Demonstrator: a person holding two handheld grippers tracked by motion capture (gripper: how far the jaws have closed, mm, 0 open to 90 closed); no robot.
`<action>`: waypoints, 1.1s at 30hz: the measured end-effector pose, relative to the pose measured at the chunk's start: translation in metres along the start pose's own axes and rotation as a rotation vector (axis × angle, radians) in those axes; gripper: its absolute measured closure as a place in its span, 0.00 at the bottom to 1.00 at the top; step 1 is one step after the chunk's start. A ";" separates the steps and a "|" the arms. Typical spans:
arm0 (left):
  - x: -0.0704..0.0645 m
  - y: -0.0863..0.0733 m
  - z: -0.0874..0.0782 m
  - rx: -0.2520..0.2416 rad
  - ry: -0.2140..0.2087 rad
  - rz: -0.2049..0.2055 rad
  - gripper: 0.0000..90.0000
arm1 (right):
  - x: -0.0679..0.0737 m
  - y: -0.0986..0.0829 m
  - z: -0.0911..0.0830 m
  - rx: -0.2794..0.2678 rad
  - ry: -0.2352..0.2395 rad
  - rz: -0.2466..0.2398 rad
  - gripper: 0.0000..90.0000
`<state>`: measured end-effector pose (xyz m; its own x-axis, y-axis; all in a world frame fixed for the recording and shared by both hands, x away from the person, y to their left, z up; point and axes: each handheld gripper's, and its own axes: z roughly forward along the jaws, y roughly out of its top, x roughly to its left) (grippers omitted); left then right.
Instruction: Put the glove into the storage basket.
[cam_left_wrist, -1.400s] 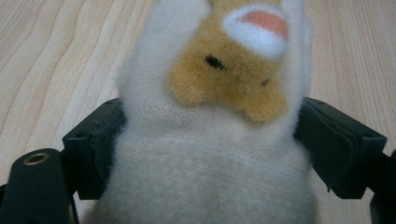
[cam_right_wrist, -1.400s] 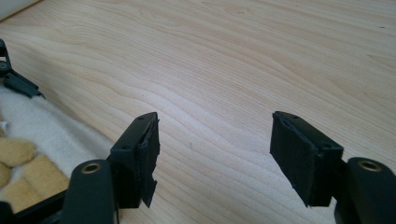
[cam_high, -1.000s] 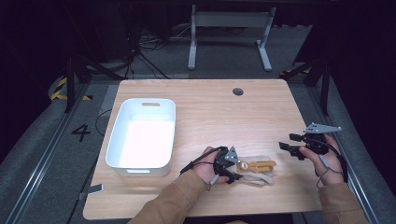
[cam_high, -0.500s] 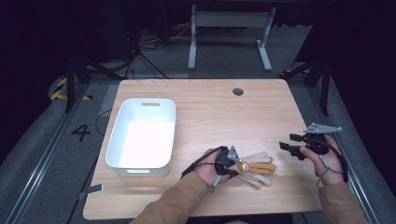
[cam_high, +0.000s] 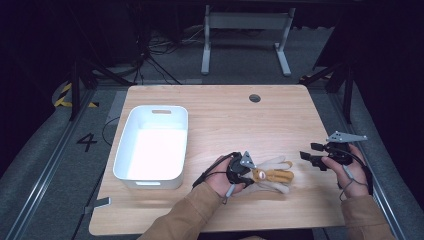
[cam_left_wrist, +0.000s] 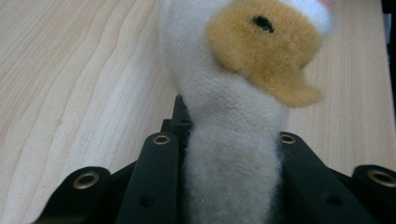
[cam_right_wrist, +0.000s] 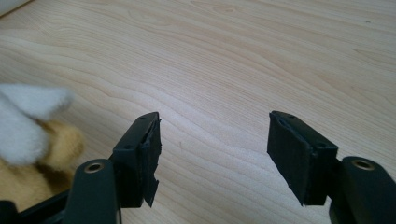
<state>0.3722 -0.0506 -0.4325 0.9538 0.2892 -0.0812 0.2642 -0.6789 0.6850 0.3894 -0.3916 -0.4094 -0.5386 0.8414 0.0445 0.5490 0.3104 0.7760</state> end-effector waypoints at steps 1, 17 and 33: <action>0.000 0.002 -0.004 -0.013 -0.005 -0.001 0.82 | 0.000 0.000 0.000 -0.001 -0.001 -0.001 0.40; 0.004 0.006 -0.038 -0.063 0.017 -0.087 0.82 | -0.003 0.005 0.007 0.006 0.021 -0.004 0.43; 0.011 0.002 -0.083 -0.104 0.104 -0.217 0.82 | -0.012 0.020 0.035 0.079 0.030 -0.021 0.50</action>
<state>0.3717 0.0070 -0.3722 0.8553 0.4920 -0.1626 0.4393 -0.5220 0.7311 0.4293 -0.3804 -0.4162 -0.5682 0.8214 0.0485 0.5857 0.3624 0.7250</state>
